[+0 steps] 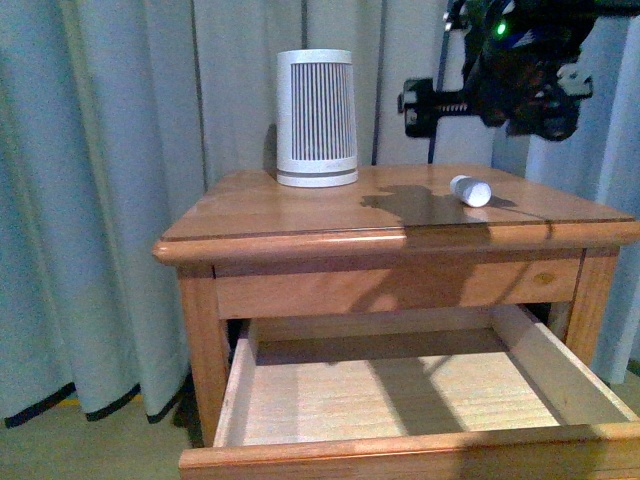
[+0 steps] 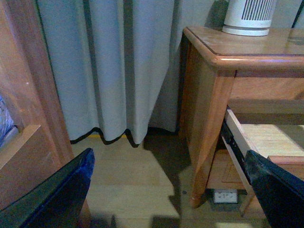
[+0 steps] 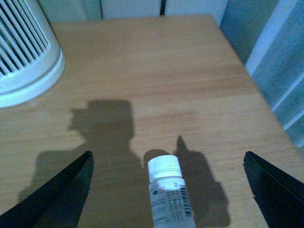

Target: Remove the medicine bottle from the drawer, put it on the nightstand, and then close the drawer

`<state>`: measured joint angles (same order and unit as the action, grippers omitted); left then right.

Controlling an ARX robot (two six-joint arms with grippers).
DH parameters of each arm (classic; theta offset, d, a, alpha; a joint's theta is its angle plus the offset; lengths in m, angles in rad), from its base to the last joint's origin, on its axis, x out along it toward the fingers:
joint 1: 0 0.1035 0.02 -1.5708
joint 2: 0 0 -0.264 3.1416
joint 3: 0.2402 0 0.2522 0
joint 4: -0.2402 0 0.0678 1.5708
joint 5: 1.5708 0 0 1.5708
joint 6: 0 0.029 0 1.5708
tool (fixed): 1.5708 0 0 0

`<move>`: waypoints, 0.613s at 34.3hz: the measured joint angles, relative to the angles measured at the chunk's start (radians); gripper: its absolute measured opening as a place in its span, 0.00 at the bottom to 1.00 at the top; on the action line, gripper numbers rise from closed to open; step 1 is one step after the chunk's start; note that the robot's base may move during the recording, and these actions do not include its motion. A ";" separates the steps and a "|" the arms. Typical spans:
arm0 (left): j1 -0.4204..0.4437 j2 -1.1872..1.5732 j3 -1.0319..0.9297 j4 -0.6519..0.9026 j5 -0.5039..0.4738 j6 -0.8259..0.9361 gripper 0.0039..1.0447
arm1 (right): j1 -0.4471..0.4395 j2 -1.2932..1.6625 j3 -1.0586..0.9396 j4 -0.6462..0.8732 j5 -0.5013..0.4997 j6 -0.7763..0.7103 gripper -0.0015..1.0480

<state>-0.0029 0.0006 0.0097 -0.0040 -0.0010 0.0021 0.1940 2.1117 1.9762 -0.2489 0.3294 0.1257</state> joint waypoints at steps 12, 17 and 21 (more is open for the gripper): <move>0.000 0.000 0.000 0.000 0.000 0.000 0.94 | -0.087 -0.676 -0.719 0.212 -0.013 0.115 0.93; 0.000 0.000 0.000 0.000 0.000 0.000 0.94 | -0.106 -0.906 -0.981 0.187 -0.047 0.148 0.93; 0.000 0.000 0.000 0.000 0.000 0.000 0.94 | -0.080 -1.143 -1.221 0.103 -0.100 0.166 0.93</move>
<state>-0.0029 0.0006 0.0097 -0.0040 -0.0013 0.0021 0.1143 0.9688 0.7551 -0.1463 0.2295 0.2913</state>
